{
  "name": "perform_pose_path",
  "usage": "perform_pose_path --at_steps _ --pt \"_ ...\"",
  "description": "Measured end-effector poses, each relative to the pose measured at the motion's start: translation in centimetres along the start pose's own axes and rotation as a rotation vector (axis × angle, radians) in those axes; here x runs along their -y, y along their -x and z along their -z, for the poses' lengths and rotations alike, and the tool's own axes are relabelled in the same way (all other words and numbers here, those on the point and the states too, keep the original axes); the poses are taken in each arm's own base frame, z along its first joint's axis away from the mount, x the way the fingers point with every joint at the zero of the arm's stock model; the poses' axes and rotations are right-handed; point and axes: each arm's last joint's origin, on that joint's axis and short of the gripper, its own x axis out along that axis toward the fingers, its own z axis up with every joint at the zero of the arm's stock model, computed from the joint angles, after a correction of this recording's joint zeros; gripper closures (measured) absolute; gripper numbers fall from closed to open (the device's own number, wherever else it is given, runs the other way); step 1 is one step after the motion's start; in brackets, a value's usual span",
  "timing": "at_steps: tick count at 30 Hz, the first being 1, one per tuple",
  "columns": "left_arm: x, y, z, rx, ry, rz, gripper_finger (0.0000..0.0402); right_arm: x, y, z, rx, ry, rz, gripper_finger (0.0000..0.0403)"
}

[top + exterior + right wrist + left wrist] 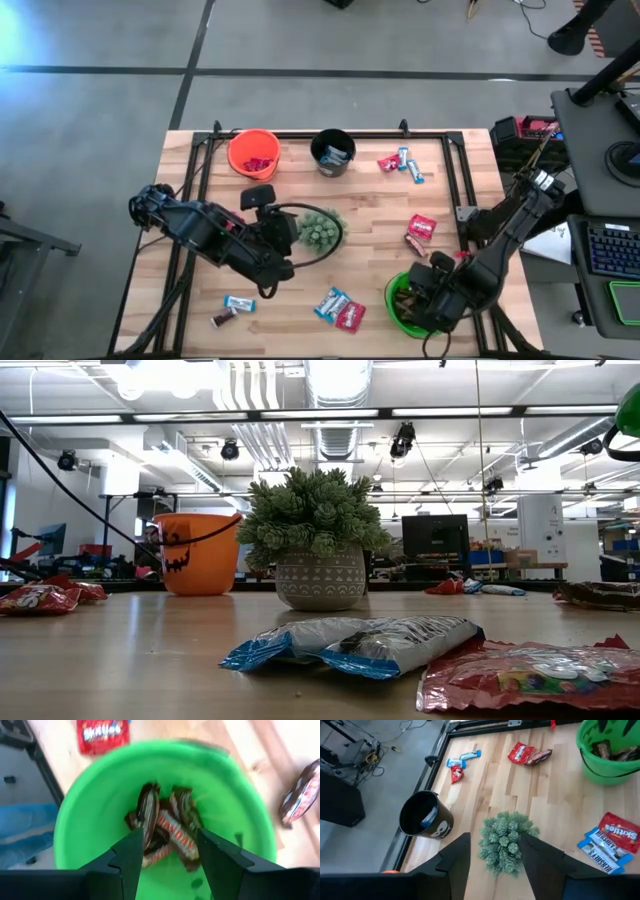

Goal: Organize candy in baskets
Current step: Put the white chocolate bar into the black bucket

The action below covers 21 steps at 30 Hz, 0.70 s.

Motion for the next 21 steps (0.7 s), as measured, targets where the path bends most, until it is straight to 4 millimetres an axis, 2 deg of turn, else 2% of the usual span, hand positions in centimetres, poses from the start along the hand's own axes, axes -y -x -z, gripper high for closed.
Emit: perform_pose_path --at_steps 6,12,16,21 --pt "-0.4 -0.1 -0.1 0.005 0.005 -0.018 0.0224 0.6 0.3 -2.2 0.079 0.019 0.033 0.0225" --pt "-1.6 -1.0 -0.6 0.023 0.031 -0.116 0.023 2.0 1.3 -5.6 0.184 -0.014 0.09 0.0223" --pt "-3.5 -1.9 -1.0 0.008 0.076 -0.161 0.0234 3.7 1.8 -7.8 0.226 -0.006 0.121 0.0222" --pt "-6.6 -3.2 -1.5 -0.025 0.122 -0.215 0.0235 6.8 2.5 -11.0 0.258 -0.071 0.164 0.0222"
